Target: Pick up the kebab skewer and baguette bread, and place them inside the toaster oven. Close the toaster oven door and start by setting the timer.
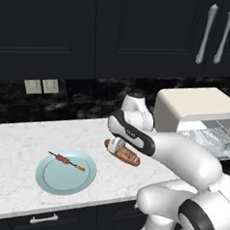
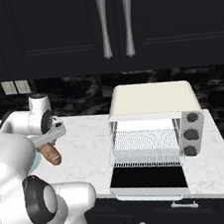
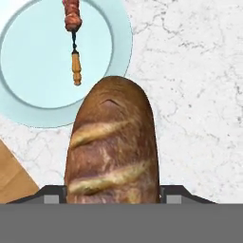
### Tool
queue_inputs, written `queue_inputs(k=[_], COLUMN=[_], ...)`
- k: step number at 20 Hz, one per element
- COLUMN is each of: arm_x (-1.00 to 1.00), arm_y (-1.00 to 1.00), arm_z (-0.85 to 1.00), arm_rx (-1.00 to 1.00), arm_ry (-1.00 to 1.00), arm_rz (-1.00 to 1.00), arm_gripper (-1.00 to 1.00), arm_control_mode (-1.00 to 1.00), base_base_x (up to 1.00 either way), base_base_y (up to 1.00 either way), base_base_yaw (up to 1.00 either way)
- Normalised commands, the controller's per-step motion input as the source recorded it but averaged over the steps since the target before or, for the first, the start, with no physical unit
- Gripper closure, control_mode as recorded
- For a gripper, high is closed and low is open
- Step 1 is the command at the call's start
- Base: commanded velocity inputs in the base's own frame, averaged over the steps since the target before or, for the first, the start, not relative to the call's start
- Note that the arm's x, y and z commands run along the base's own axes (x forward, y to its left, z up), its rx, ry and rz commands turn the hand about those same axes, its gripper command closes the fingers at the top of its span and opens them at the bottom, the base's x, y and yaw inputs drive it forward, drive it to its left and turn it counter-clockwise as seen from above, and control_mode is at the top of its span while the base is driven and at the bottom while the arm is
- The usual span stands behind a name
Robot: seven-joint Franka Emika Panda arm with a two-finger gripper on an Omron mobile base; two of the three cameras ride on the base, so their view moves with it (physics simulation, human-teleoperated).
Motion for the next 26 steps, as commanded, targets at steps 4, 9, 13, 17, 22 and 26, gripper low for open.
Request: queue_inputs(k=[4, 9, 13, 17, 22, 26], arm_x=[0.0, 0.0, 0.0, 0.0, 0.0, -0.1], arm_y=[-0.56, -0.47, -0.4, -0.32, -0.22, -0.36], arm_z=[0.21, 0.18, 0.13, 0.15, 0.12, 0.26], arm_rx=[0.12, 0.12, 0.1, 0.11, 0.13, 0.12], arm_ry=[0.0, 0.0, 0.0, 0.0, 0.0, 0.0], arm_rz=[-0.27, -0.35, -0.48, -0.53, -0.57, -0.58], arm_gripper=[1.0, 1.0, 1.0, 1.0, 1.0, 1.0], arm_control_mode=[-1.0, -1.0, -1.0, -1.0, -1.0, -1.0], base_base_x=[0.0, 0.0, 0.0, 0.0, 0.0, 0.0], base_base_y=[0.0, 0.0, 0.0, 0.0, 0.0, 0.0], base_base_yaw=[0.0, 0.0, 0.0, 0.0, 0.0, 0.0])
